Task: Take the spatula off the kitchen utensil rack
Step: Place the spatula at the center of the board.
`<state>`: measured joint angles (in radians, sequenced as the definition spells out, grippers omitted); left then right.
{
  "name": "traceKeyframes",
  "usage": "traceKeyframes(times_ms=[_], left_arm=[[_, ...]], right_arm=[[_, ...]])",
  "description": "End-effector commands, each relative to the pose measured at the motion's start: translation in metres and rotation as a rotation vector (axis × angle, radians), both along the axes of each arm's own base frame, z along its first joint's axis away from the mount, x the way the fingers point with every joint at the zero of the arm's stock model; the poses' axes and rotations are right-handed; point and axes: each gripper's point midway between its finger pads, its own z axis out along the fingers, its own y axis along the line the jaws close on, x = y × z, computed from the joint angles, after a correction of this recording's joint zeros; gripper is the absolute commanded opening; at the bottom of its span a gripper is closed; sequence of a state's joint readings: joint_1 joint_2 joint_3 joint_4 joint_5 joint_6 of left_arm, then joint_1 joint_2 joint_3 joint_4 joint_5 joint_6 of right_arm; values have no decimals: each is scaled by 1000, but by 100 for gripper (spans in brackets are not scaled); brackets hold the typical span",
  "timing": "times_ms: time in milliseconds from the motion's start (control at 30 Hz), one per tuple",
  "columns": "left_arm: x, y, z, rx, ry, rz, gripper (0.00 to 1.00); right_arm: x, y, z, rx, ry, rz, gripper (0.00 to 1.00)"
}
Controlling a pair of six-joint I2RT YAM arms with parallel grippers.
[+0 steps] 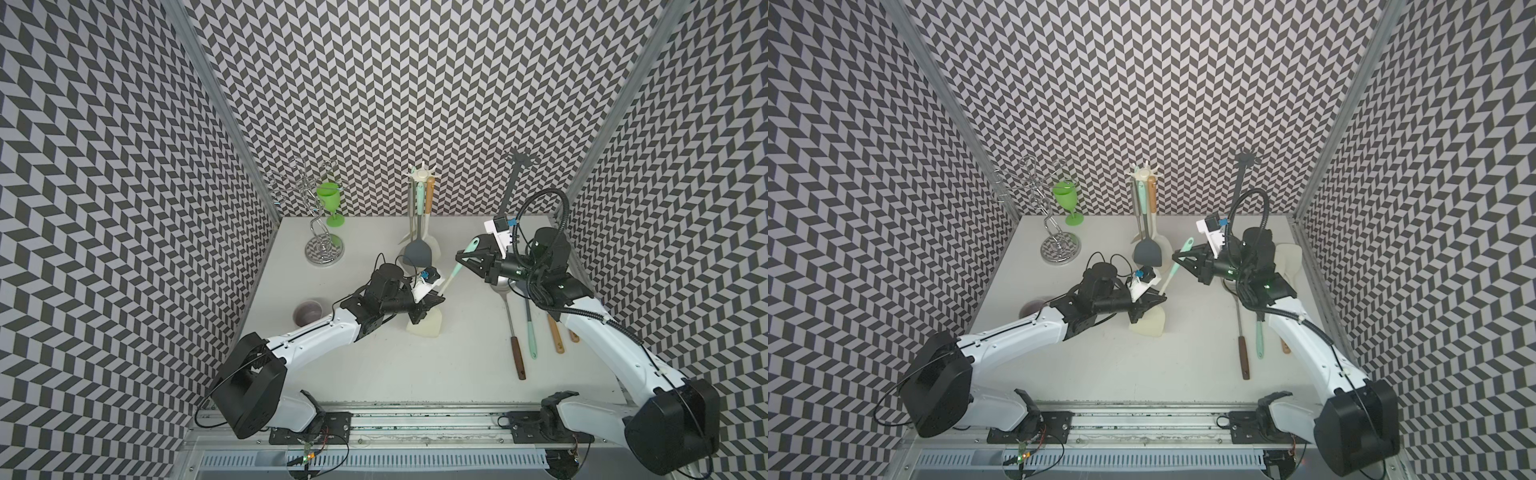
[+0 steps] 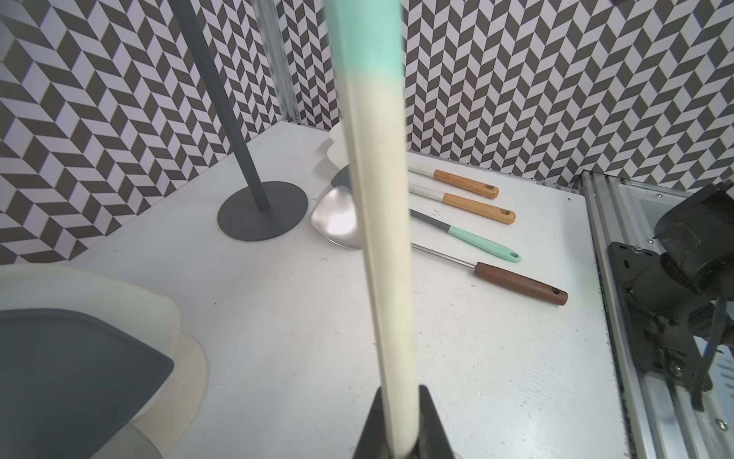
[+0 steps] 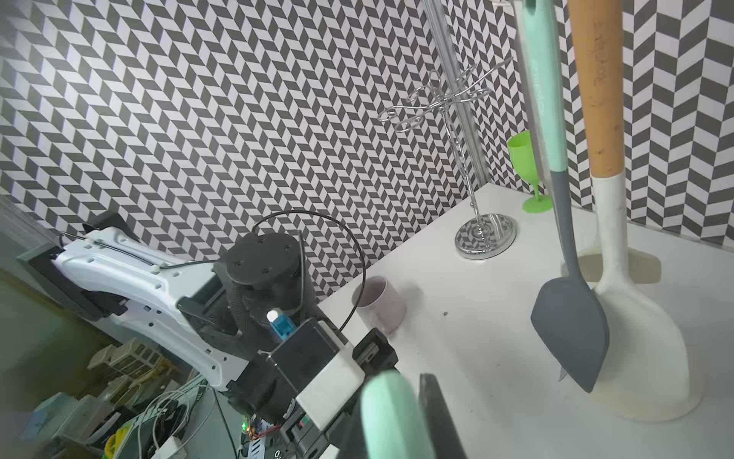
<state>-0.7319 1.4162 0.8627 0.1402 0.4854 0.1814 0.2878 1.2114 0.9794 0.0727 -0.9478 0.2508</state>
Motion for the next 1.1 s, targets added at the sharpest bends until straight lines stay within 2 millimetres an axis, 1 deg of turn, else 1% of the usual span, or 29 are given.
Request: traceKeyframes(times_ms=[0, 33, 67, 100, 133, 167, 200, 267, 333, 367, 433, 467, 533, 600, 733, 767, 867, 900, 933, 967, 1067], left_arm=[[6, -3, 32, -87, -40, 1, 19], [11, 1, 39, -112, -39, 32, 35], [10, 4, 48, -142, -33, 36, 47], [11, 6, 57, -172, -27, 50, 63], [15, 11, 69, -211, -18, 97, 81], [13, 13, 81, -253, -5, 104, 92], [10, 16, 93, -291, 5, 109, 99], [11, 24, 117, -374, 64, 170, 100], [10, 32, 134, -446, 151, 219, 100], [9, 36, 140, -496, 225, 248, 100], [0, 35, 145, -588, 366, 224, 100], [-5, 33, 144, -639, 450, 207, 100], [-20, 22, 145, -717, 562, 124, 100], [-24, 13, 137, -758, 691, 113, 100], [-26, -2, 123, -853, 935, 57, 100], [-24, -6, 117, -870, 1009, 53, 100], [-20, -28, 101, -855, 1219, 50, 99], [-21, -36, 99, -853, 1261, 37, 99], [-23, -42, 102, -873, 1297, 8, 97], [-24, -49, 102, -891, 1346, -8, 95], [-25, -65, 101, -923, 1476, -40, 92]], right_arm=[[-2, -3, 13, 20, -51, -43, 0], [-1, -6, 14, 23, -65, -70, 0], [1, -9, 15, 30, -83, -98, 0], [3, -12, 17, 35, -102, -133, 0], [4, -16, 19, 44, -127, -170, 0], [5, -21, 22, 54, -158, -213, 0], [6, -26, 23, 62, -181, -250, 0], [9, -38, 27, 81, -234, -347, 0], [10, -51, 29, 96, -280, -440, 0], [9, -57, 30, 101, -303, -478, 0], [7, -67, 31, 109, -343, -544, 0], [4, -72, 32, 117, -366, -577, 0], [-1, -81, 32, 136, -409, -631, 0], [-10, -91, 34, 161, -454, -682, 0], [-29, -108, 38, 208, -531, -754, 0], [-33, -111, 38, 217, -546, -768, 0], [-44, -120, 38, 234, -582, -799, 0], [-47, -123, 39, 240, -595, -806, 0], [-51, -125, 38, 246, -607, -812, 0], [-54, -127, 38, 252, -619, -818, 0], [-64, -131, 37, 277, -648, -823, 0]])
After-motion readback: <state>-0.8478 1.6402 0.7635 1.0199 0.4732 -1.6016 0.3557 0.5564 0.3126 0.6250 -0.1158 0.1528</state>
